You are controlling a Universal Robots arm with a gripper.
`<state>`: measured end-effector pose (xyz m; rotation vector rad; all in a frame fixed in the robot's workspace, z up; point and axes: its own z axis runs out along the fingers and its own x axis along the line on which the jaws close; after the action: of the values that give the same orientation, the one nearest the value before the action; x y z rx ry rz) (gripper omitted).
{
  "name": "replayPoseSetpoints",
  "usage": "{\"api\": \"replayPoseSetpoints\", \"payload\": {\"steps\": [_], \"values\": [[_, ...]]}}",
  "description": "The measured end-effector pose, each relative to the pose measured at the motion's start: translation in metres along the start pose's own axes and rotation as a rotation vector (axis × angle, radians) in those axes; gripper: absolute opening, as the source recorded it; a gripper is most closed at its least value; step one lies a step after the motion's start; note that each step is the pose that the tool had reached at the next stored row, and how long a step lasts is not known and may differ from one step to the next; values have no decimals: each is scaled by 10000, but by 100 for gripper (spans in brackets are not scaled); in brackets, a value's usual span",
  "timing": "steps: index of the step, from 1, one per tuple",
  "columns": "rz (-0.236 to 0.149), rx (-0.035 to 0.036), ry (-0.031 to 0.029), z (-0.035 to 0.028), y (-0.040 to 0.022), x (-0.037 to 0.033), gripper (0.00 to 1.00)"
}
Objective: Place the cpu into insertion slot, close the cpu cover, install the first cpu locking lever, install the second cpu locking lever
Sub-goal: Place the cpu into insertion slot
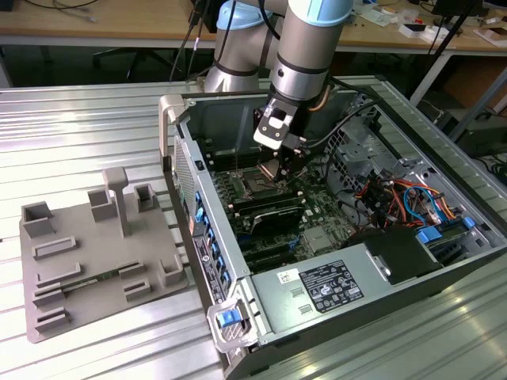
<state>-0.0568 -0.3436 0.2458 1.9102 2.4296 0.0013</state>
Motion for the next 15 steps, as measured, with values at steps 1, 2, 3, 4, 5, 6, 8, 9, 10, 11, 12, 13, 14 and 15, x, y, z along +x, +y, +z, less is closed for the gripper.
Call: {"api": "replayPoseSetpoints", "payload": {"steps": [1,2,3,4,5,6,8,9,10,11,12,13,14,15], "values": [[8,0,-1,0,0,0,55],[16,1,-1,0,0,0,55],[24,1,-1,0,0,0,55],[36,1,-1,0,0,0,55],[43,2,-2,0,0,0,55],[51,2,-2,0,0,0,55],[72,3,-3,0,0,0,55],[82,3,-3,0,0,0,55],[89,3,-3,0,0,0,55],[99,4,-3,0,0,0,55],[107,4,-3,0,0,0,55],[117,4,-3,0,0,0,55],[126,5,-4,0,0,0,55],[138,5,-4,0,0,0,55]]}}
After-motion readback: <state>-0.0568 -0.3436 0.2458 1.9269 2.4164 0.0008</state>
